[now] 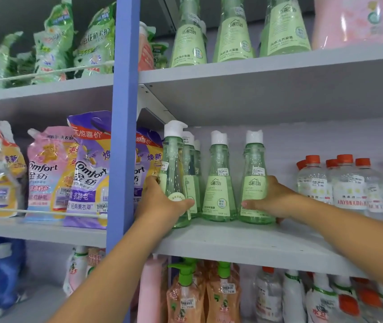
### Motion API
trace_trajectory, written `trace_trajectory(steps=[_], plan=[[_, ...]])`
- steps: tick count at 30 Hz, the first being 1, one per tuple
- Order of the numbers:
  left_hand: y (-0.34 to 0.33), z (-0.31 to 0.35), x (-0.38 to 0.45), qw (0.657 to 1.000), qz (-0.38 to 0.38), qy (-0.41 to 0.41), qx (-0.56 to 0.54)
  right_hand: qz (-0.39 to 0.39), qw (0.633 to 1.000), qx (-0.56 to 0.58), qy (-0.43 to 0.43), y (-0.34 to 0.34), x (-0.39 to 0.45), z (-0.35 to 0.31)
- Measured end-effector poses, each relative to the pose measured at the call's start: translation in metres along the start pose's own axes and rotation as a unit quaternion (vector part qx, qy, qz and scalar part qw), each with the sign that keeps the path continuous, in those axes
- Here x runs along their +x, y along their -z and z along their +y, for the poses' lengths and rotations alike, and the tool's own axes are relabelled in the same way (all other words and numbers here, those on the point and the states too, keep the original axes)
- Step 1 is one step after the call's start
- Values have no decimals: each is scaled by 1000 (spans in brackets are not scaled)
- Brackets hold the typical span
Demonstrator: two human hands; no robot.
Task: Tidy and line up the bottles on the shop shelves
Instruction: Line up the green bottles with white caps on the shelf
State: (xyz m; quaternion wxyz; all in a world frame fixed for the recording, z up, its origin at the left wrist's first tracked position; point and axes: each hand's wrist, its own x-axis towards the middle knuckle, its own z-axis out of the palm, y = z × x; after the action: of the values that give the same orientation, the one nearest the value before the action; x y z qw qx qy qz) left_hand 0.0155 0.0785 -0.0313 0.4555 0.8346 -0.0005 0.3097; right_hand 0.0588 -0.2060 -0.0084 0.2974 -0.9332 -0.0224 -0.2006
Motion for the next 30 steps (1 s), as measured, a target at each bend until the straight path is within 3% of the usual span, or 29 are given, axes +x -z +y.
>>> trace_trajectory(steps=[5,12,21,30], plan=[[-2,6,3,996,-34,26,75,4,1000,1,-4,-1,0,1],[3,2,-3,998,-54,7,-42,15,1000,-14,-21,0,-7,-4],[3,6,-3,999,-21,27,3,8,1000,-22,-21,2,-13,-7],[4,6,-3,999,-38,13,-5,10,999,-9,-32,6,-21,-15]])
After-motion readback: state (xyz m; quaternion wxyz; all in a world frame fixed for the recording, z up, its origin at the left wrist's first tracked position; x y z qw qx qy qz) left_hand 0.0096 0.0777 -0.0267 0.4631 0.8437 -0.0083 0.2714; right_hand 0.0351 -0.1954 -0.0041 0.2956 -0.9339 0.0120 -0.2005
